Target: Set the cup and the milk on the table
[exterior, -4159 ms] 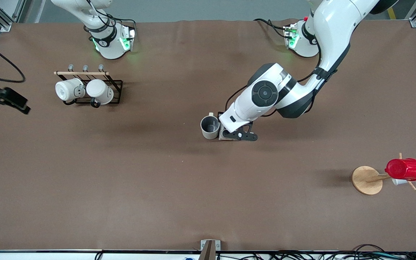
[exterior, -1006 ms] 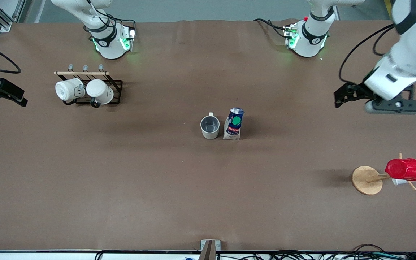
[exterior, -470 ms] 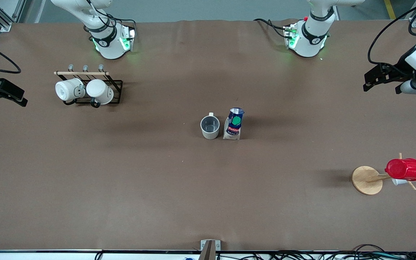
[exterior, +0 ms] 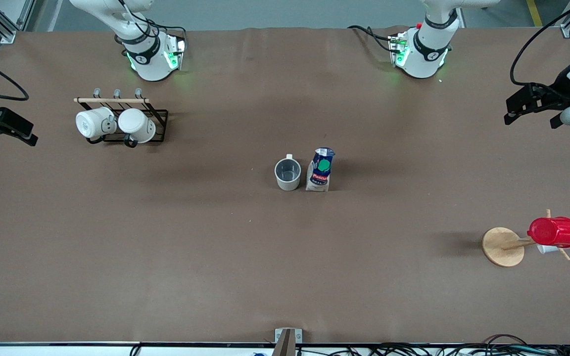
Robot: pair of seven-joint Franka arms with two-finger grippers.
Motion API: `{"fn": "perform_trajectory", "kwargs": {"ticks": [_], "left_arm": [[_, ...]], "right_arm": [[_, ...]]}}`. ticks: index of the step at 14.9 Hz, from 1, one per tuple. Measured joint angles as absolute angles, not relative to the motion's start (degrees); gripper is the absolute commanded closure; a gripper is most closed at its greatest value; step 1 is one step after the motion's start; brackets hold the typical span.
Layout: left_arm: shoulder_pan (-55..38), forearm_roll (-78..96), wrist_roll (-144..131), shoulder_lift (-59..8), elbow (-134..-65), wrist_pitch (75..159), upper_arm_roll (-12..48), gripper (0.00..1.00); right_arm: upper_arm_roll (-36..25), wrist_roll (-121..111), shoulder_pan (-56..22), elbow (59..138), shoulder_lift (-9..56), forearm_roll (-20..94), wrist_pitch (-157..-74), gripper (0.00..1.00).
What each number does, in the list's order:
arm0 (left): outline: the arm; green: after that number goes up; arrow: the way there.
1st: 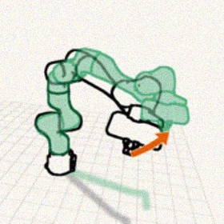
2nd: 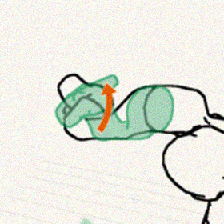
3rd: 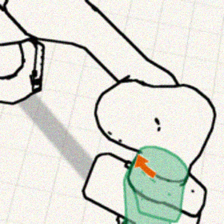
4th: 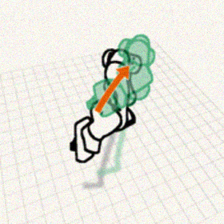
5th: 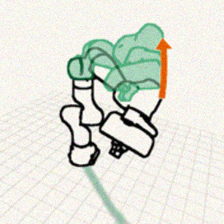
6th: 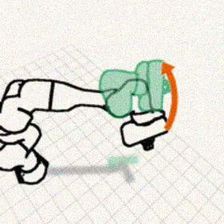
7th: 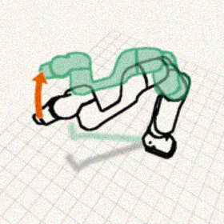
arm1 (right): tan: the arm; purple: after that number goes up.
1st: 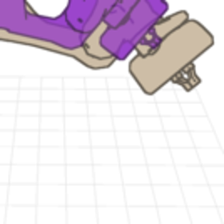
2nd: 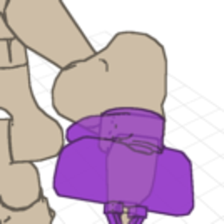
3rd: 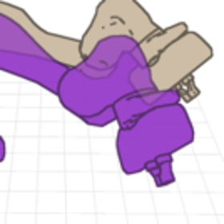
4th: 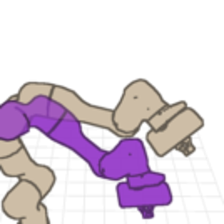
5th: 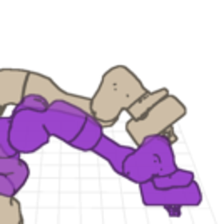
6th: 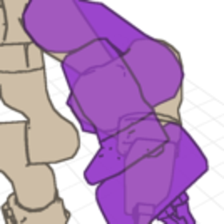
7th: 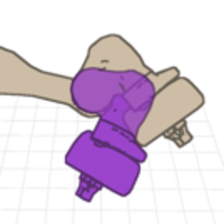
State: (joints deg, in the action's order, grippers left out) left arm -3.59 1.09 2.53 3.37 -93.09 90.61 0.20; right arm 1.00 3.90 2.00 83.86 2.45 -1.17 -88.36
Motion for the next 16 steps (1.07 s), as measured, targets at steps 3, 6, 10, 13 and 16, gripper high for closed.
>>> {"fn": "perform_trajectory", "kwargs": {"ticks": [3,6,10,13,16], "left_arm": [[-3.3,1.1,2.5,1.9,-92.6,90.3,0.5,0.00],[-2.5,1.1,2.4,1.8,-92.5,90.0,1.2,0.00],[-2.5,1.1,1.8,1.8,-92.3,90.3,1.2,0.00],[-2.5,1.1,-0.8,1.7,-92.3,92.0,1.5,0.00],[-2.5,1.1,-1.6,1.6,-92.3,92.3,1.9,0.00]], "right_arm": [[1.0,3.9,2.0,83.9,2.5,-1.2,-88.4,0.00],[1.0,3.9,2.0,83.9,2.5,-1.2,-88.4,0.00],[1.0,3.9,2.0,83.9,2.5,-1.2,-88.4,0.00],[1.0,3.9,2.0,83.9,2.5,-1.2,-88.4,0.00],[1.0,3.9,2.0,83.9,2.5,-1.2,-88.4,0.00]]}}
